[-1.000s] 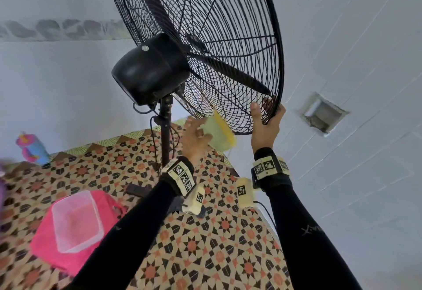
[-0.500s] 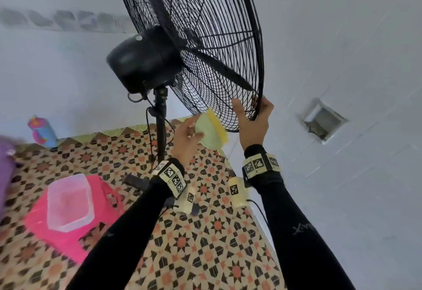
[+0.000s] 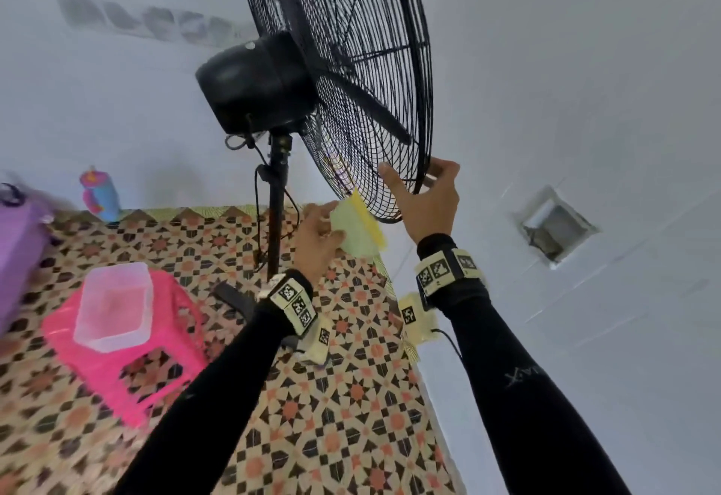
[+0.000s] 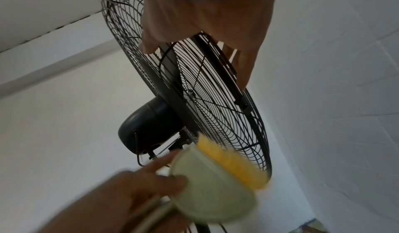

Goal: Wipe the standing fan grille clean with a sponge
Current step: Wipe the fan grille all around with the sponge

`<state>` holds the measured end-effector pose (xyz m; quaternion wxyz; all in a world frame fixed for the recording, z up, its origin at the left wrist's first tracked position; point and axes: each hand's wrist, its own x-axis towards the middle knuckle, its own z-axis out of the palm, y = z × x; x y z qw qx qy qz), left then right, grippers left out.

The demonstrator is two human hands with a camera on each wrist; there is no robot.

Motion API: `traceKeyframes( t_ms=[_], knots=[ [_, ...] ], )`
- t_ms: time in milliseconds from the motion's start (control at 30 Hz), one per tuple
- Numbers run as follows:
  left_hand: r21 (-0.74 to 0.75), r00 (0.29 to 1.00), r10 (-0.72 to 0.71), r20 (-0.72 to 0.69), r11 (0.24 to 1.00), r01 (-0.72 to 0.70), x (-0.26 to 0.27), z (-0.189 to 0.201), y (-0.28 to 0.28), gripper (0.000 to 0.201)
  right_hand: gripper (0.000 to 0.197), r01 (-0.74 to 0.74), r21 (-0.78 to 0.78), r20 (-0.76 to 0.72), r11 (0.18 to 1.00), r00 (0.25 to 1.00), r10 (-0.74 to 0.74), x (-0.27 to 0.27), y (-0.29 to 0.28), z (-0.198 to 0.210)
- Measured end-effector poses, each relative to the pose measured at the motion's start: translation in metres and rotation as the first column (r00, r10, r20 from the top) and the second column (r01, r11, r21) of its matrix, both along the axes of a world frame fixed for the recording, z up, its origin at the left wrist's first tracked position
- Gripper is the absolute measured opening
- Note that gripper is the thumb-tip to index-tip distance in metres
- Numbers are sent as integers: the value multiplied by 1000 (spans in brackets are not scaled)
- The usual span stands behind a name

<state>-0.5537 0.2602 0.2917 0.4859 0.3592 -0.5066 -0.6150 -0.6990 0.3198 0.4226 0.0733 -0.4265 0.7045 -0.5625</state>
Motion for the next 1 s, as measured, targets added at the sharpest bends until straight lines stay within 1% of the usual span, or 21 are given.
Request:
traceKeyframes(
  t_ms=[67,100,133,200,233,300,367,433,500,533,600,633,667,733,767,800,900,933,1000],
  knots=[
    [33,999,3,-50,999,-2,-3,-10,10,55,82,-2,7,-20,1000,1000,2,2,1,3],
    [65,995,43,-86,997,-38,-2,-10,9,55,82,-7,17,-27,1000,1000,7,2,1,4],
    [107,986,110,-124,990,-97,1,-8,4,55,83,-12,33,-33,999,999,13,2,1,4],
    [186,946,248,-208,960,-211,7,-2,-4,59,85,-10,60,-61,998,998,14,2,2,6],
    [200,929,286,-235,950,-241,9,0,-4,59,87,0,74,-94,997,996,7,3,2,6],
    [155,925,305,-228,949,-275,8,0,8,49,88,21,104,-172,994,985,-3,6,2,10],
    [134,938,281,-202,957,-258,4,-10,27,42,89,38,114,-222,993,975,-12,11,2,12],
    [146,968,178,-179,977,-153,2,-18,41,45,89,48,107,-249,993,968,-20,16,1,12],
    [157,991,86,-107,985,-68,1,-19,47,48,90,57,106,-256,993,966,-28,19,3,13],
    [164,994,70,-86,985,-55,1,-15,48,48,90,62,107,-253,992,967,-33,18,3,13],
    [169,991,79,-111,984,-60,4,-9,44,46,91,60,110,-248,992,968,-31,16,5,14],
    [173,983,125,-137,980,-100,7,-6,42,46,91,54,112,-251,992,968,-25,16,5,15],
    [189,965,208,-163,966,-176,12,-3,38,46,91,52,114,-255,992,967,-21,15,6,15],
    [268,892,396,-217,903,-335,20,5,30,44,90,52,116,-262,992,965,-20,15,8,14],
    [285,876,427,-225,888,-360,22,9,28,44,90,55,115,-265,992,964,-22,16,8,13],
    [271,886,417,-204,894,-358,22,12,29,44,89,56,113,-268,992,963,-24,18,8,12],
    [189,951,304,-65,939,-287,17,10,44,40,89,62,110,-265,992,964,-31,19,9,11],
    [202,963,262,-61,948,-245,15,5,54,37,89,64,114,-267,991,963,-31,20,9,11],
    [231,978,164,-131,964,-131,5,-6,75,32,90,68,126,-280,990,960,-30,18,8,13]
  ],
)
